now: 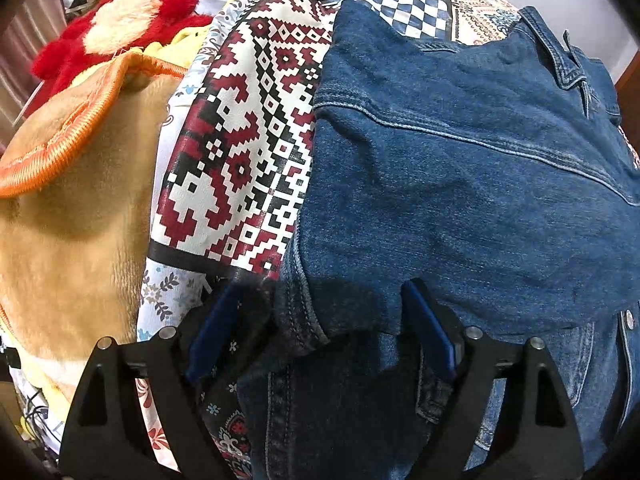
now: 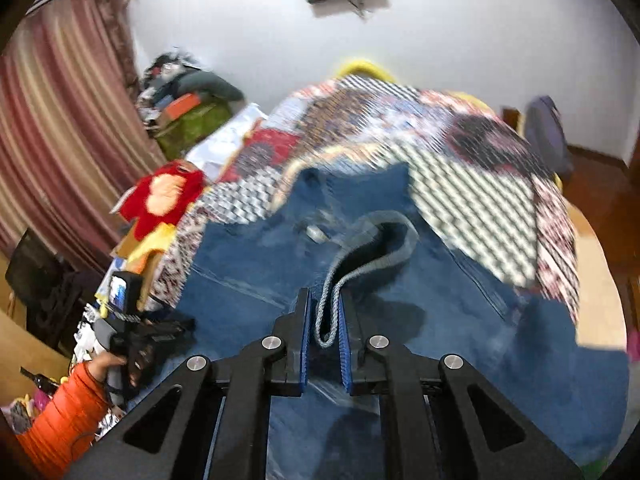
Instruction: Fold large clothes
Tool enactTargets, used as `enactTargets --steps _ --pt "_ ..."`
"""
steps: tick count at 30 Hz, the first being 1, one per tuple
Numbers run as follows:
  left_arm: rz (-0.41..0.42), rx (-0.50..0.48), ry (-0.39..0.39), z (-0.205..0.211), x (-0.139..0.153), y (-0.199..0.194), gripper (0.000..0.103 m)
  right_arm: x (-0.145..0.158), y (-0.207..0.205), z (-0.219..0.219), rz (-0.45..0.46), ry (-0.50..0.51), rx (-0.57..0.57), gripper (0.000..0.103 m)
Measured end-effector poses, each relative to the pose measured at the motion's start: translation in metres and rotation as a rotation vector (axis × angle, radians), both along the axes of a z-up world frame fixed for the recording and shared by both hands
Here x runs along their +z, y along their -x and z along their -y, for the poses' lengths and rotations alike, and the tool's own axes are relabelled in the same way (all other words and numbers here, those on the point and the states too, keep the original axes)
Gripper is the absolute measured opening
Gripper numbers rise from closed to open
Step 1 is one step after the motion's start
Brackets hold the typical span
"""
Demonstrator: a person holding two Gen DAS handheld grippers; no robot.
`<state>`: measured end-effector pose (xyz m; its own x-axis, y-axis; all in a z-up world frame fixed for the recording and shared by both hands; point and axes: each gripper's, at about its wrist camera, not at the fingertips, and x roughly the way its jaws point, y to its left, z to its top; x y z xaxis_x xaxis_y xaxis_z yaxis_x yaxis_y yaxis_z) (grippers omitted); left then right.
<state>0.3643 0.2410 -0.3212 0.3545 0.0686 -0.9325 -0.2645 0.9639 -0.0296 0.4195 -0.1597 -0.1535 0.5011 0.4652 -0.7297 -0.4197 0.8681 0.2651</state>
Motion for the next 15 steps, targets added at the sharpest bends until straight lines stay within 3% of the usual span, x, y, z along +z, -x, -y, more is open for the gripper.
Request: enactTargets --steps 6,9,15 --pt "-0.005 0.009 -0.008 0.006 0.003 0.007 0.086 -0.050 0.006 0.050 -0.109 0.063 -0.101 0.009" --pt "-0.012 0.015 -0.017 0.008 0.006 0.010 0.085 -0.071 0.010 0.066 -0.139 0.145 -0.136 0.009" --pt "0.016 -0.041 -0.119 0.030 0.038 0.011 0.085 -0.061 0.009 0.067 -0.113 0.139 -0.119 0.010"
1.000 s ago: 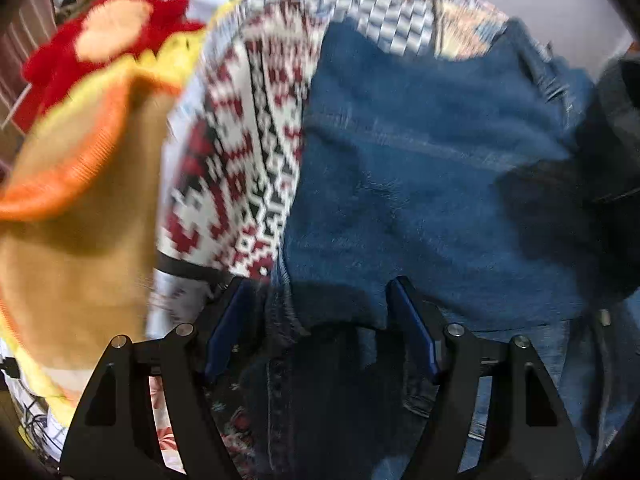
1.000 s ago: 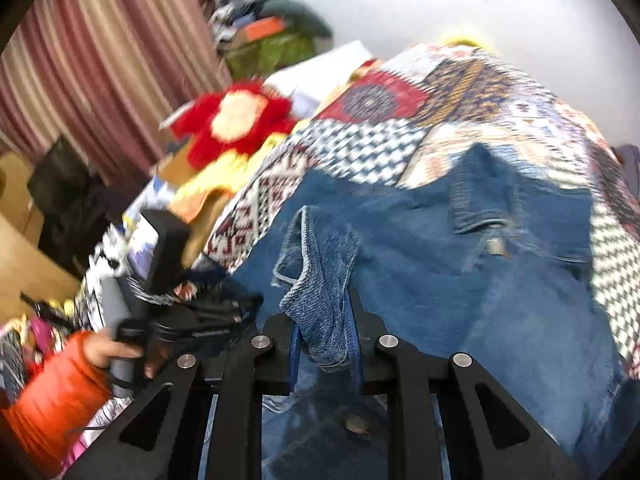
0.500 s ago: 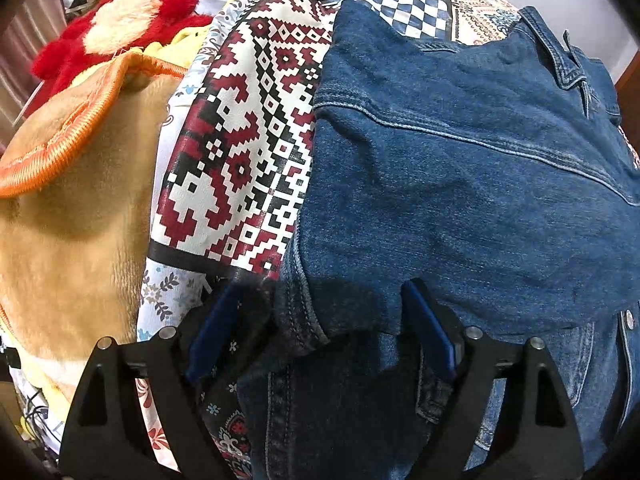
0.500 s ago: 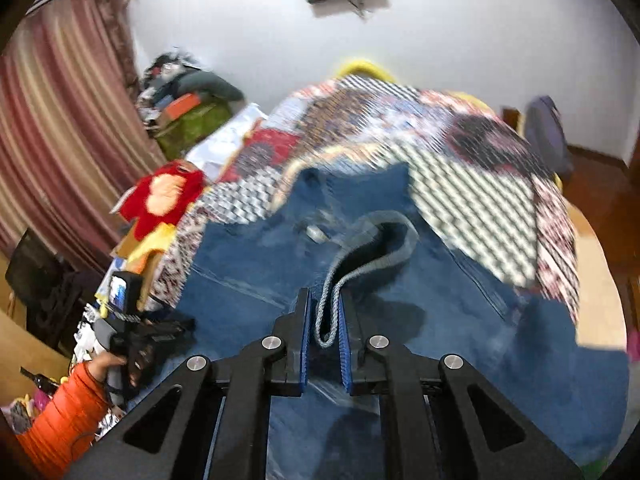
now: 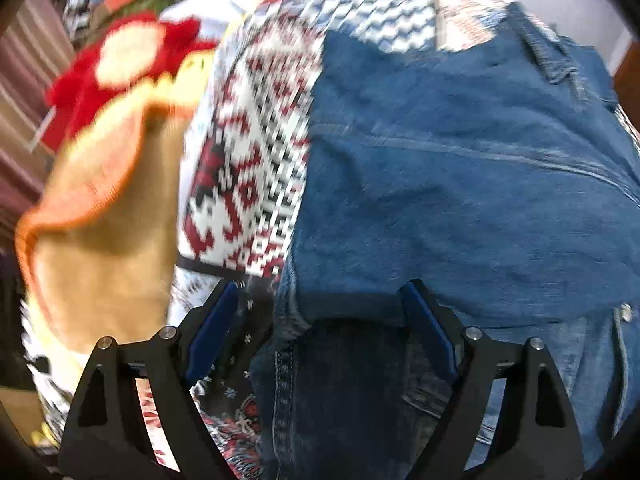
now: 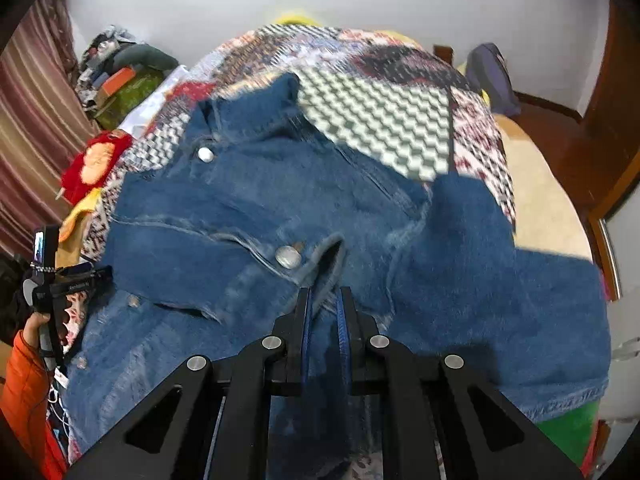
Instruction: Fold large clothes
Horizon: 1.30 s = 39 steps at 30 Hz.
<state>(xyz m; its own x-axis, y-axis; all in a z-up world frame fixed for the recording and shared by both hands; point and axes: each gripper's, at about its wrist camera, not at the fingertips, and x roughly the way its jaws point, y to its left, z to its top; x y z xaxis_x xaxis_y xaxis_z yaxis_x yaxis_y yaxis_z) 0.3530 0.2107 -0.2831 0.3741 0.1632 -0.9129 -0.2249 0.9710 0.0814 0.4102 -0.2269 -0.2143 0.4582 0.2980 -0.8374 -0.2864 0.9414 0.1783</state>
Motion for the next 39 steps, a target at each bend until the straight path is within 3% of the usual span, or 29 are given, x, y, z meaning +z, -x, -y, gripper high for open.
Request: enactTargets --steps 6,10,13,17,20,25,29,39 --pt "0.128 -0.123 0.030 0.048 0.058 -0.007 0.085 0.023 -0.014 -0.057 0.044 -0.003 0.109 0.010" --pt "0.172 -0.227 0.057 0.088 0.076 -0.016 0.091 0.010 -0.022 -0.105 -0.025 0.038 0.219 0.010" --pt "0.161 -0.294 0.072 0.115 0.070 -0.023 0.093 -0.015 -0.023 -0.130 -0.087 0.112 0.286 0.010" --pt "0.089 -0.351 0.082 0.144 0.041 -0.033 0.093 -0.053 -0.024 -0.137 -0.158 0.213 0.316 0.010" --pt "0.060 -0.375 0.061 0.155 0.021 -0.034 0.094 -0.054 -0.020 -0.130 -0.140 0.206 0.320 0.010" --pt "0.070 -0.358 0.089 0.149 0.017 -0.032 0.097 -0.053 -0.004 -0.128 -0.073 0.307 0.335 0.010" --pt "0.075 -0.342 0.106 0.145 0.016 -0.025 0.098 -0.049 0.001 -0.125 -0.045 0.333 0.325 0.014" --pt "0.101 -0.346 0.023 0.156 0.019 -0.017 0.098 -0.039 0.024 -0.107 -0.031 0.378 0.340 0.015"
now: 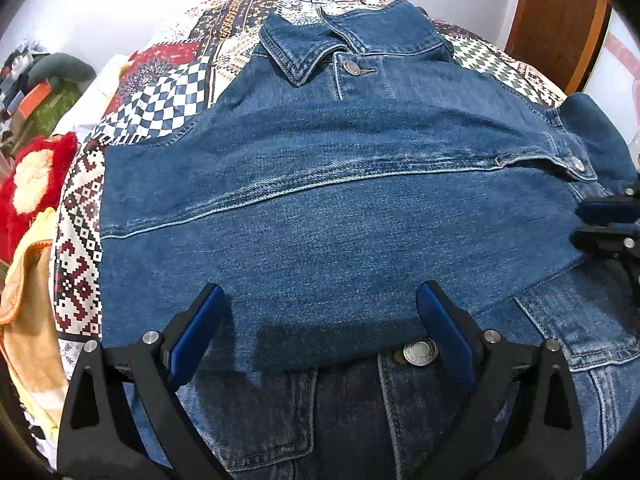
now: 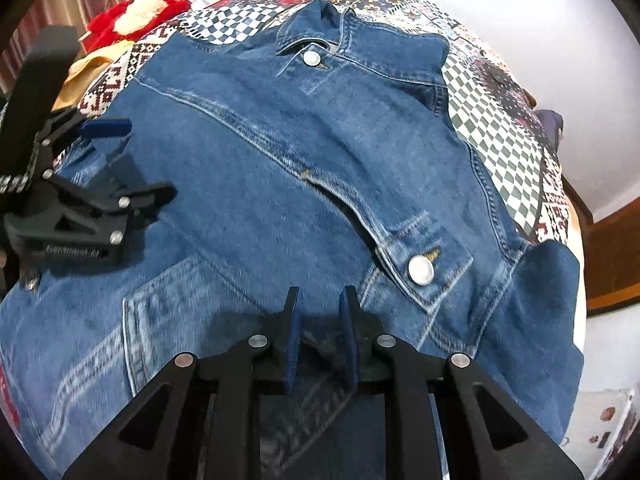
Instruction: Fold large clothes
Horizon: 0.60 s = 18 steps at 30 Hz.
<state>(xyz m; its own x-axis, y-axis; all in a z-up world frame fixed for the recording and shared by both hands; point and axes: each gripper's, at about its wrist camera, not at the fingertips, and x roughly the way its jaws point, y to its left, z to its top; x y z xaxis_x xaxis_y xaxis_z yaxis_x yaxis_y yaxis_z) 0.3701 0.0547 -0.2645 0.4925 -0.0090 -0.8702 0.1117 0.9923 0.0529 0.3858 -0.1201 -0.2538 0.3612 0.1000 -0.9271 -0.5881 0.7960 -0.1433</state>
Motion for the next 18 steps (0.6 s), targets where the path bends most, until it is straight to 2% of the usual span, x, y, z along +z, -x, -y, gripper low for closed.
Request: enactTargets --steps 3,6,8,11,13,15,18 --pt "0.005 0.001 -0.017 0.002 0.000 0.001 0.098 0.004 0.012 0.004 0.010 -0.004 0.012 0.015" --pt "0.003 0.009 -0.029 0.003 0.001 0.001 0.098 0.010 0.025 0.013 0.009 0.037 -0.003 0.015" --pt "-0.002 0.014 -0.045 0.005 0.003 0.000 0.098 0.018 0.031 0.028 0.012 0.011 -0.023 0.015" --pt "-0.008 0.005 -0.083 0.010 0.008 -0.001 0.097 0.038 0.031 0.067 0.045 -0.059 -0.115 0.015" --pt "-0.006 -0.006 -0.106 0.014 0.013 -0.002 0.097 0.046 0.020 0.097 0.073 -0.066 -0.204 0.015" --pt "0.004 -0.025 -0.127 0.020 0.020 -0.002 0.097 0.040 0.003 0.126 0.075 -0.007 -0.305 0.015" --pt "0.033 -0.045 -0.129 0.030 0.032 0.001 0.097 0.014 -0.013 0.154 0.050 0.091 -0.377 0.015"
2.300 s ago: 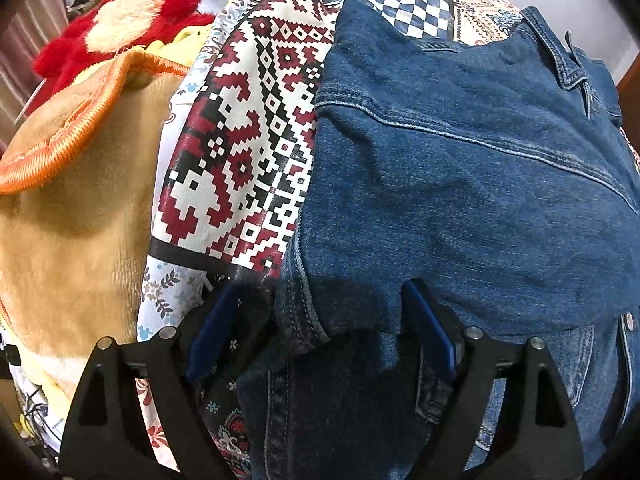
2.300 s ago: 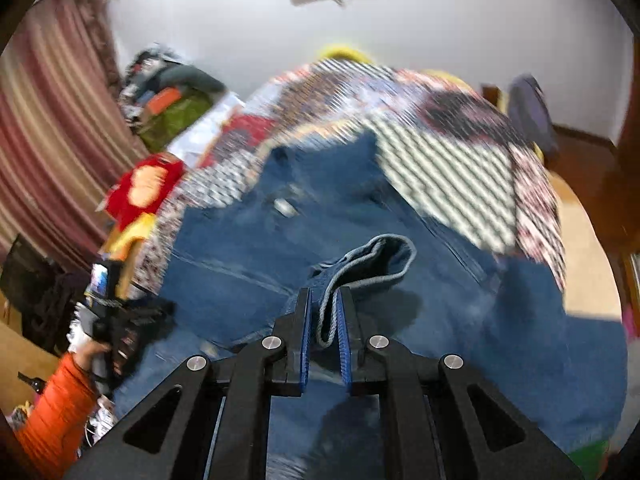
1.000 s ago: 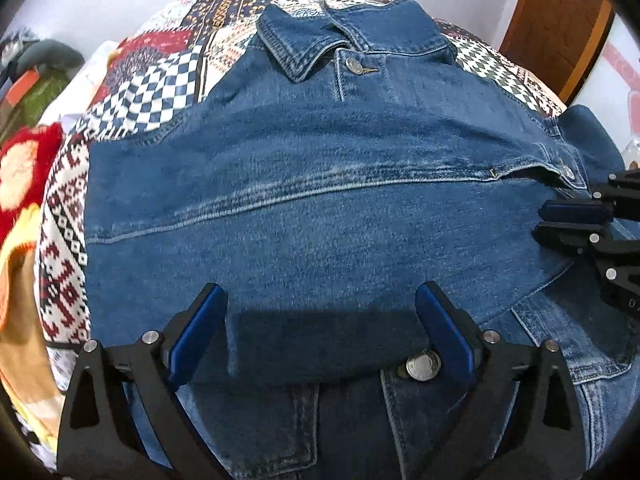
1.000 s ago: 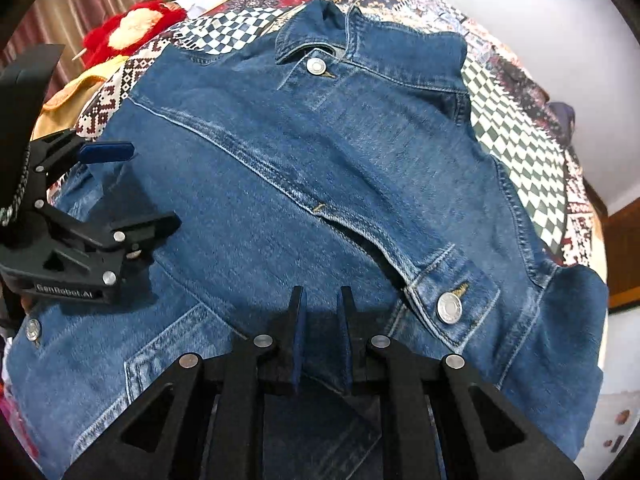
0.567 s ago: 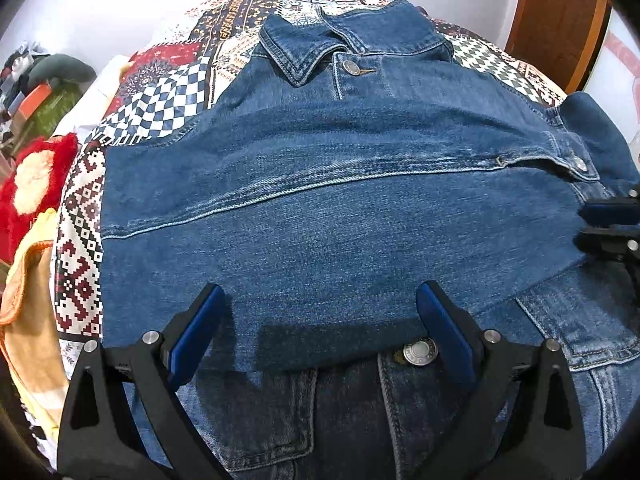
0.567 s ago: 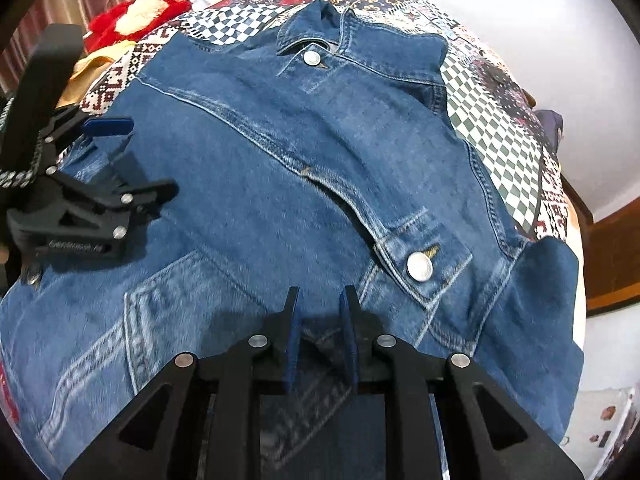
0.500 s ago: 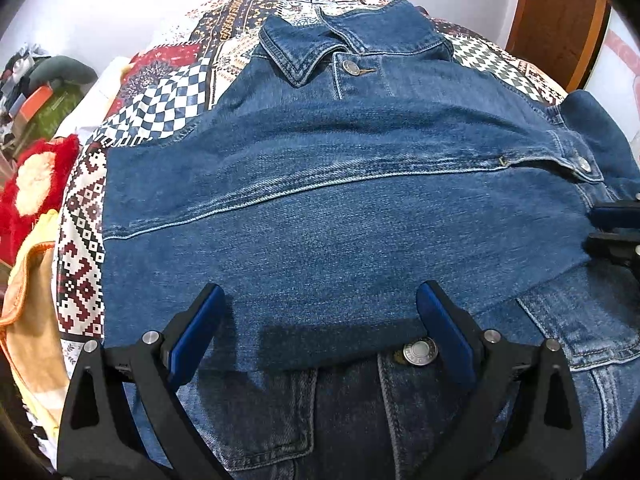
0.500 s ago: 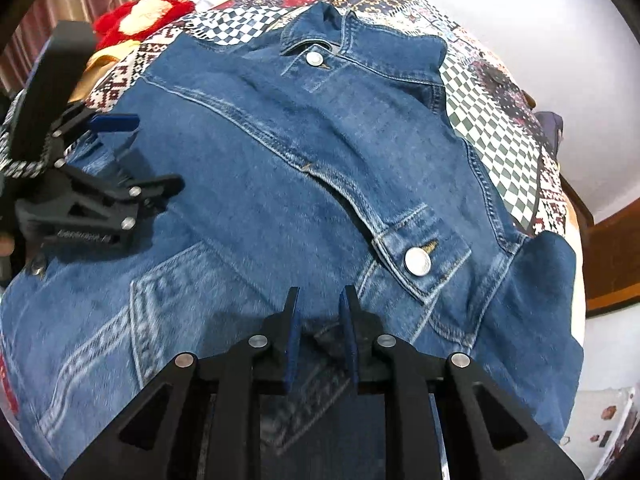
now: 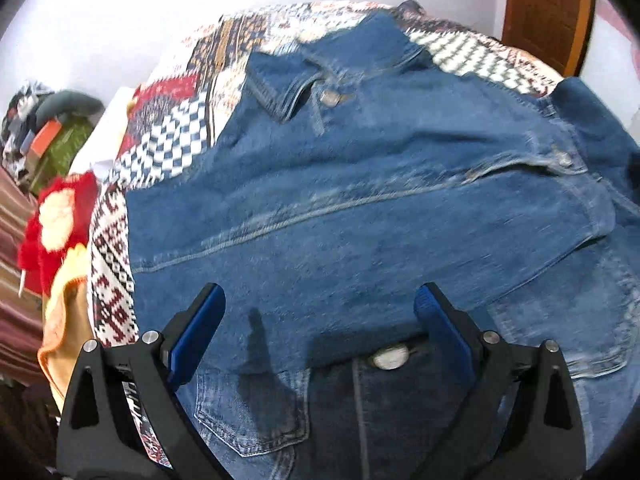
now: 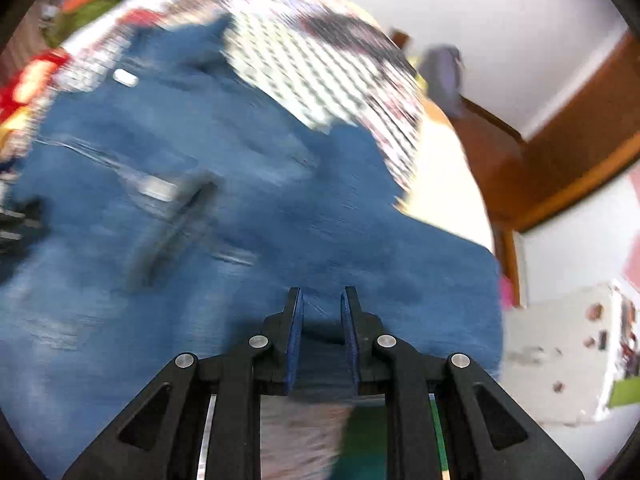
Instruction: Fold large clothes
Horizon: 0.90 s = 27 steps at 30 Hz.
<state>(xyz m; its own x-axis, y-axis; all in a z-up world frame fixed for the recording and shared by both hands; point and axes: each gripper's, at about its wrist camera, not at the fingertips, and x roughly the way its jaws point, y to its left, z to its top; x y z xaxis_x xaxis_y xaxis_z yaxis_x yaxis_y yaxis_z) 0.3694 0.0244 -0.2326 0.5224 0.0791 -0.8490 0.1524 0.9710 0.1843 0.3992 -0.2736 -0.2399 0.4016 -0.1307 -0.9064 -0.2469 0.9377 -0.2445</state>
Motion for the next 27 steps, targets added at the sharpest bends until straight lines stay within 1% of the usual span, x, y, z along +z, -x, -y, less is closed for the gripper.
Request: enactTargets --steps 3,5,7,9,11,14,17,19,20,23,24,25,27 --pt "0.022 -0.028 0.025 0.012 0.014 0.002 0.097 -0.030 -0.002 0.024 -0.066 0.016 -0.051 0.015" --pt "0.033 -0.055 0.033 0.023 0.022 0.001 0.097 -0.031 0.008 0.033 -0.028 0.004 -0.044 0.015" --pt "0.040 -0.079 0.020 0.035 0.026 -0.003 0.097 -0.029 0.016 0.039 0.002 0.057 -0.065 0.015" --pt "0.044 -0.103 0.008 0.048 0.027 -0.007 0.097 -0.029 0.022 0.050 0.010 0.087 -0.086 0.015" --pt "0.040 -0.124 0.002 0.062 0.027 -0.013 0.097 -0.028 0.026 0.065 0.009 0.060 -0.108 0.015" --pt "0.024 -0.158 0.017 0.082 0.023 -0.020 0.097 -0.021 0.027 0.087 0.001 -0.034 -0.154 0.015" --pt "-0.001 -0.187 0.026 0.100 0.015 -0.029 0.097 -0.011 0.030 0.104 0.009 -0.091 -0.185 0.015" --pt "-0.023 -0.199 0.027 0.112 0.008 -0.035 0.097 -0.003 0.032 0.118 0.008 -0.163 -0.201 0.015" --pt "-0.037 -0.204 0.026 0.117 0.004 -0.038 0.097 -0.001 0.033 0.127 0.006 -0.209 -0.214 0.015" --pt "-0.059 -0.206 0.005 0.126 -0.006 -0.044 0.097 0.012 0.042 0.159 -0.002 -0.419 -0.292 0.015" --pt "-0.064 -0.204 0.013 0.126 -0.008 -0.047 0.098 0.017 0.045 0.175 -0.001 -0.511 -0.334 0.015" --pt "-0.068 -0.198 0.025 0.124 -0.009 -0.048 0.098 0.016 0.046 0.186 0.002 -0.562 -0.365 0.015" --pt "-0.083 -0.173 0.068 0.117 -0.012 -0.050 0.102 0.018 0.047 0.216 0.011 -0.663 -0.463 0.015"
